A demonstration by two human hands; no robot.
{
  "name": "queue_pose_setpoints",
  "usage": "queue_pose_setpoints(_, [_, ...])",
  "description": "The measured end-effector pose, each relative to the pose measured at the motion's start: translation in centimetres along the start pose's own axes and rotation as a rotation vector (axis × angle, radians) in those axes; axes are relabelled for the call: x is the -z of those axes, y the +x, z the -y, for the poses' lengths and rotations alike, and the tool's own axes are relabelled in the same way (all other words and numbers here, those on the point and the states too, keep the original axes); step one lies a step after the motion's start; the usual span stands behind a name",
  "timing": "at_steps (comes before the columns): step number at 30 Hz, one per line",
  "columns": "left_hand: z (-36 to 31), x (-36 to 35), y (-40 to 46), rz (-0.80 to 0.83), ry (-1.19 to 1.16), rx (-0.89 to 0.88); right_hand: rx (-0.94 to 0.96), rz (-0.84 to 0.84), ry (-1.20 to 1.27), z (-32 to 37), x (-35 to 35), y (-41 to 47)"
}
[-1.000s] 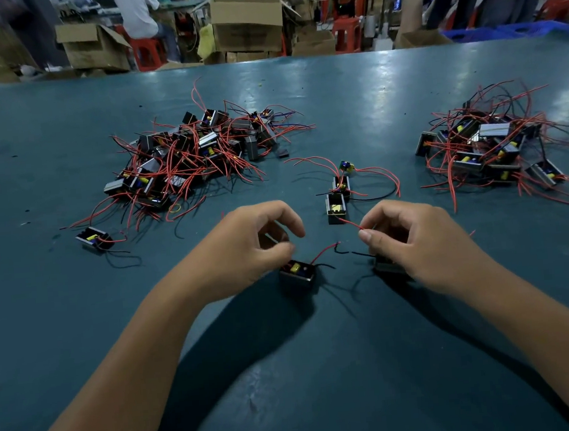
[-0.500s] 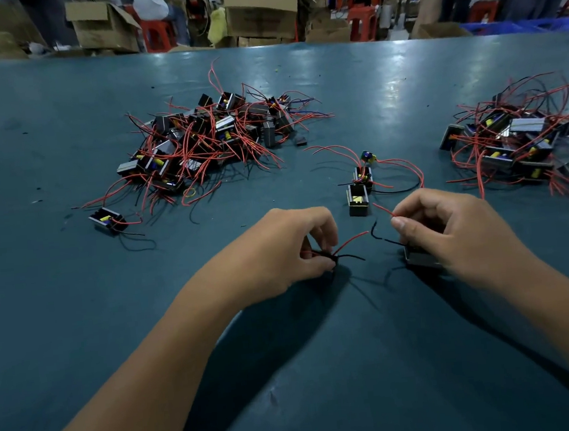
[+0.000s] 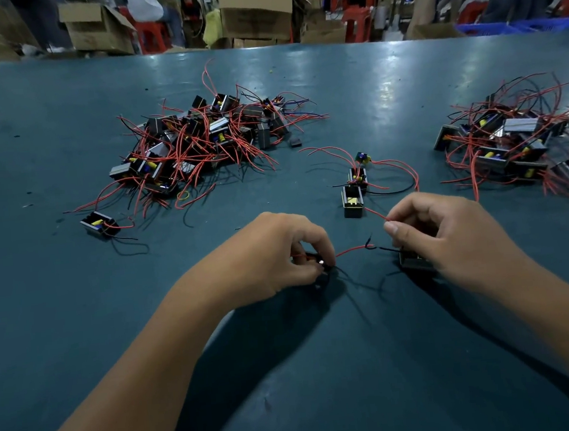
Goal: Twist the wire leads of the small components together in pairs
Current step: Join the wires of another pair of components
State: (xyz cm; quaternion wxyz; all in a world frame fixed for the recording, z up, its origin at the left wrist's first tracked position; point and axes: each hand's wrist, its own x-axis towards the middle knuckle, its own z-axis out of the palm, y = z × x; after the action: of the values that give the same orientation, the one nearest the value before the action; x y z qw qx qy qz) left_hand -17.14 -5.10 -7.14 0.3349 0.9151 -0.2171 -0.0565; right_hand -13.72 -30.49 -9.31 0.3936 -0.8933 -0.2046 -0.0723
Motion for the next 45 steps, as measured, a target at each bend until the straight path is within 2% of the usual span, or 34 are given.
queue_pose_setpoints(5, [-0.3,-0.2,0.0,-0.028,0.052,-0.031,0.036,-0.014,-0.025,0.6,0.0,-0.2])
queue_pose_setpoints(9, [-0.8,-1.3,0.4,-0.210,0.145,-0.064,0.115,0.029,-0.094,1.3,0.1,-0.2])
queue_pose_setpoints(11, [-1.0,-1.7,0.6,-0.254,0.118,-0.100,0.140,0.031,-0.108,1.5,-0.1,-0.2])
queue_pose_setpoints(14, [-1.1,-2.0,0.7,-0.219,0.033,-0.138,0.088,0.000,-0.022,1.5,-0.7,-0.4])
queue_pose_setpoints(20, [-0.9,-2.7,1.0,-0.188,0.020,-0.152,-0.023,-0.012,0.171,1.4,-1.9,-0.4])
queue_pose_setpoints(25, [-0.7,-3.1,1.3,-0.156,0.033,-0.191,-0.008,-0.016,0.155,1.5,-1.8,-0.7])
queue_pose_setpoints(29, [-0.4,-3.5,1.3,-0.282,-0.077,-0.137,0.018,-0.035,0.163,1.7,-2.1,-1.2])
queue_pose_setpoints(35, [-0.2,-4.5,1.6,-0.367,-0.167,-0.069,-0.015,-0.107,0.305,1.7,-2.9,-1.5])
queue_pose_setpoints(45, [-0.7,-4.6,1.7,-0.435,-0.122,-0.023,-0.040,-0.142,0.416,2.1,-3.6,-1.3])
